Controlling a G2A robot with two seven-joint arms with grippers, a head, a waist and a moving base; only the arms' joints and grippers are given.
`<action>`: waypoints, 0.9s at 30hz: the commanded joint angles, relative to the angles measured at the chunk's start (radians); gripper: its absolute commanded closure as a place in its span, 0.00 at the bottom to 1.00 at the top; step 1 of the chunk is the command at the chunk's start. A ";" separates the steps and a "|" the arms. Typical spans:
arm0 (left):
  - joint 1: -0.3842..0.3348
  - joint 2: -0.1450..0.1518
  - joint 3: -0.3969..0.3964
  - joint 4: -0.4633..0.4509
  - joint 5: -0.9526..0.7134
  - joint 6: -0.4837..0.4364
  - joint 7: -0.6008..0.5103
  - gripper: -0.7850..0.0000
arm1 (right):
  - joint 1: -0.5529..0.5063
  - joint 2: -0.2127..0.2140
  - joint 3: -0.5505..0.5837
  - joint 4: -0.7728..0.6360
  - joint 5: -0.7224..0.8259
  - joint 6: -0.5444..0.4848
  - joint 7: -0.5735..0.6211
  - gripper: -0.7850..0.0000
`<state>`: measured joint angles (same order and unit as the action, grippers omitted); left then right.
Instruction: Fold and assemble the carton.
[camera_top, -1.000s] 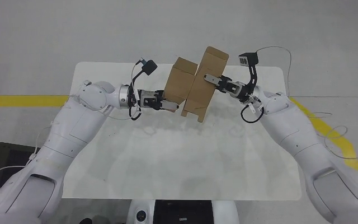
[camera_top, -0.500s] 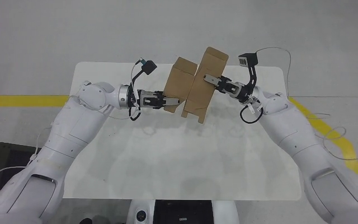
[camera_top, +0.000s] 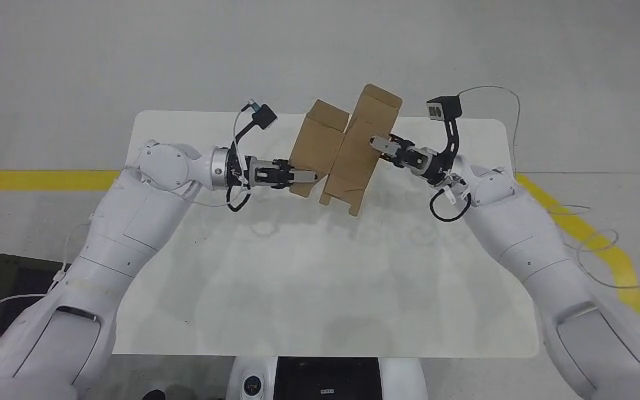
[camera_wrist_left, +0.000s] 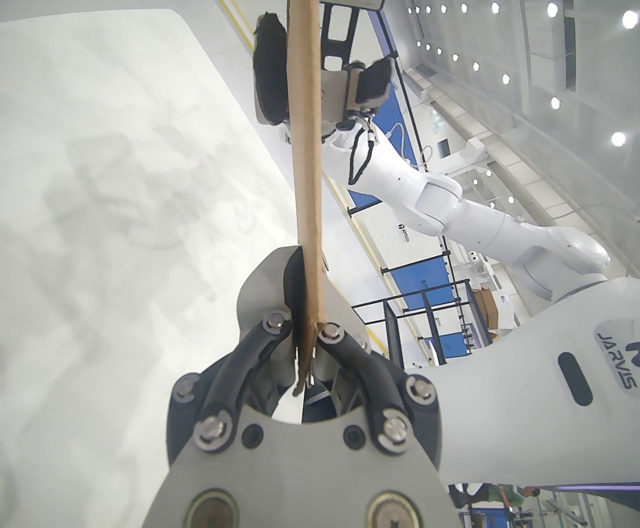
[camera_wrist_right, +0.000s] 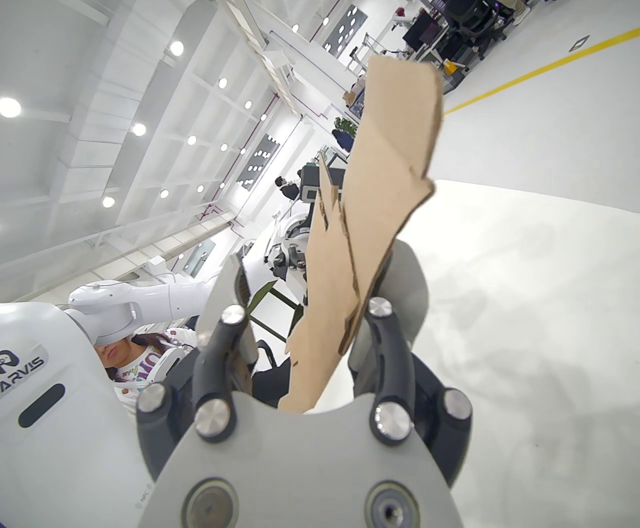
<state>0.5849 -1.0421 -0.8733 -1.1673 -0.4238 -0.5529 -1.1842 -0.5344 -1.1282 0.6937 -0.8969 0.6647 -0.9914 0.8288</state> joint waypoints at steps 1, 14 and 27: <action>-0.009 -0.002 -0.001 0.016 -0.012 0.021 -0.017 1.00 | -0.003 0.008 0.003 0.002 -0.003 0.011 0.011 0.00; -0.041 0.029 -0.030 0.017 -0.044 0.129 -0.212 1.00 | -0.020 0.091 0.029 -0.020 -0.018 0.103 0.103 0.00; 0.000 0.136 -0.010 -0.185 -0.027 0.190 -0.274 1.00 | -0.023 0.181 0.017 -0.117 0.006 0.220 0.220 0.00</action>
<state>0.5847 -0.9163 -0.8935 -1.3295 -0.4510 -0.3646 -1.4563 -0.5589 -0.9525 0.7135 -1.0084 0.6687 -0.7816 1.0389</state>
